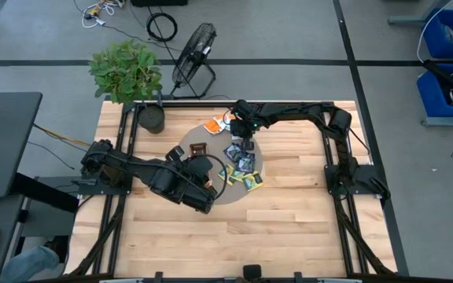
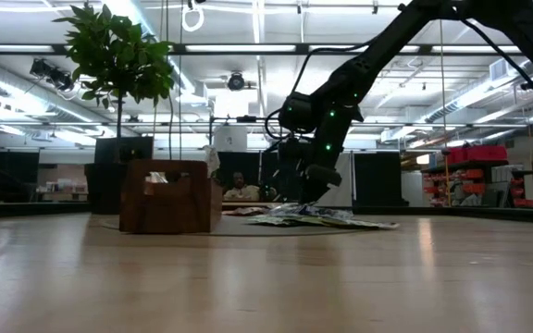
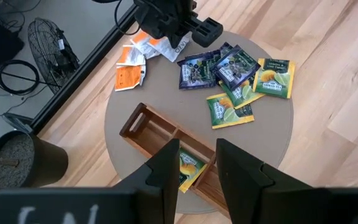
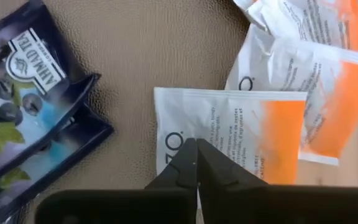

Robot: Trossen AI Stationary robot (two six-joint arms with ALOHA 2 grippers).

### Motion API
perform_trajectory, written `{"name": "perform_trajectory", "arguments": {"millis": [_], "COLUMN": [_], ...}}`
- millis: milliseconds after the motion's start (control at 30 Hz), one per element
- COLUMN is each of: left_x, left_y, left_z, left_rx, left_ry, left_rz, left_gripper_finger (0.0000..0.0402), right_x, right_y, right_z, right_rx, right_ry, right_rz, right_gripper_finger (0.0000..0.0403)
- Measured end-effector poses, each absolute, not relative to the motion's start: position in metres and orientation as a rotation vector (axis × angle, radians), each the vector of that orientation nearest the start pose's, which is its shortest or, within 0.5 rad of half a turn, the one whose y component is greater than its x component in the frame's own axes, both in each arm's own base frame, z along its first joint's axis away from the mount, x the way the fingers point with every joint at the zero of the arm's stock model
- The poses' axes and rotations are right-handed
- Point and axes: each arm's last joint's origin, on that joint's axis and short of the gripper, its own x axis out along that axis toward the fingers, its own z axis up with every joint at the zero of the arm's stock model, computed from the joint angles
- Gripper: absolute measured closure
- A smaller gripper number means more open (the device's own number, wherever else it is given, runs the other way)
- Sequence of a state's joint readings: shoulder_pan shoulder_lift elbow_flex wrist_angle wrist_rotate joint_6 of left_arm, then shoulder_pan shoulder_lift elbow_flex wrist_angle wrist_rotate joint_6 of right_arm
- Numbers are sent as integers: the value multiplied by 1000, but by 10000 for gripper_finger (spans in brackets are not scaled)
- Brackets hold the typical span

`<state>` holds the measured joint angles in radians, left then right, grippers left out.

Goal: Pick & Place Tea
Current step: Put the white tea bag into the bottom section of the wooden organizer

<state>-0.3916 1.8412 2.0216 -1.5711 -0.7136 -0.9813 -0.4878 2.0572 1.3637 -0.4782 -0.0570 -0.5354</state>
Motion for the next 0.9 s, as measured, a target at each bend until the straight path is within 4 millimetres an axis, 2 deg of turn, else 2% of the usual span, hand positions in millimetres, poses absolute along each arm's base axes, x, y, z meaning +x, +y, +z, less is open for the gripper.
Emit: {"name": "perform_trajectory", "arguments": {"millis": [400, 500, 600, 767, 900], "left_x": [319, 319, 319, 318, 318], "left_y": [-111, -111, -111, -112, -113], "left_z": [373, 373, 373, 373, 373], "left_rx": [-130, -127, -128, -126, -126], "left_ry": [898, 895, 893, 891, 890], "left_rz": [777, 779, 780, 776, 775], "left_gripper_finger": [291, 291, 291, 291, 291], "right_x": [345, 343, 342, 343, 341], "right_y": [-180, -178, -178, -177, -176], "right_z": [187, 187, 186, 185, 175], "right_rx": [-173, -181, -192, -221, -244], "right_ry": [1157, 1172, 1178, 1174, 1162], "right_rz": [-31, -6, 9, 27, 32], "right_gripper_finger": [401, 385, 339, 221, 138]}}
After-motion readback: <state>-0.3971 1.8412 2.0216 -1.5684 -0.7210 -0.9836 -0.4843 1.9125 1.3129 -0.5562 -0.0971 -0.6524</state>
